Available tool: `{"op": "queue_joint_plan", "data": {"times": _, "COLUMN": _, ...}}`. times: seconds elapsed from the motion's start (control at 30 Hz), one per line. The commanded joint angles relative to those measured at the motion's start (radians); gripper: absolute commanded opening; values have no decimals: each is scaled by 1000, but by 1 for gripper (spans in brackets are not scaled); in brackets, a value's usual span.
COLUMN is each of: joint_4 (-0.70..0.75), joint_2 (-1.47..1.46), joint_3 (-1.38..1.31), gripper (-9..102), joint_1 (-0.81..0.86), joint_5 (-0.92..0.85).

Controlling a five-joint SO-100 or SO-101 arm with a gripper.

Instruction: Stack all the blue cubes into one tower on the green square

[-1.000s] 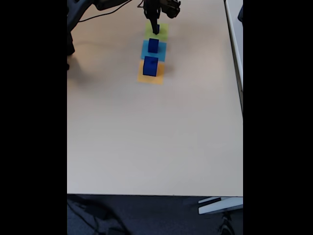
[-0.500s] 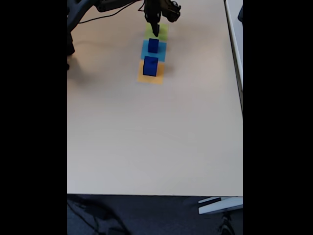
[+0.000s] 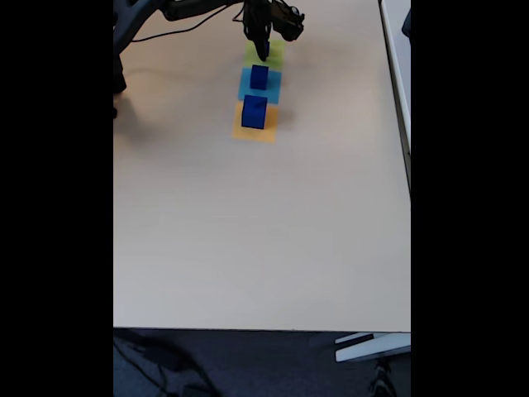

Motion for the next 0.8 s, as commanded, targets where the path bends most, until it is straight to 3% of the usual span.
{"op": "queue_joint_plan", "data": {"times": 0.0, "joint_4": -20, "joint_2": 51, "joint_3": -2, "gripper": 13, "joint_1": 6, "joint_5": -8}}
{"op": "queue_joint_plan", "data": {"times": 0.2, "joint_4": -17, "joint_2": 67, "joint_3": 11, "gripper": 0, "joint_1": 9, "joint_5": -17}}
{"op": "queue_joint_plan", "data": {"times": 0.77, "joint_4": 54, "joint_2": 247, "joint_3": 17, "gripper": 0, "joint_1": 95, "joint_5": -216}}
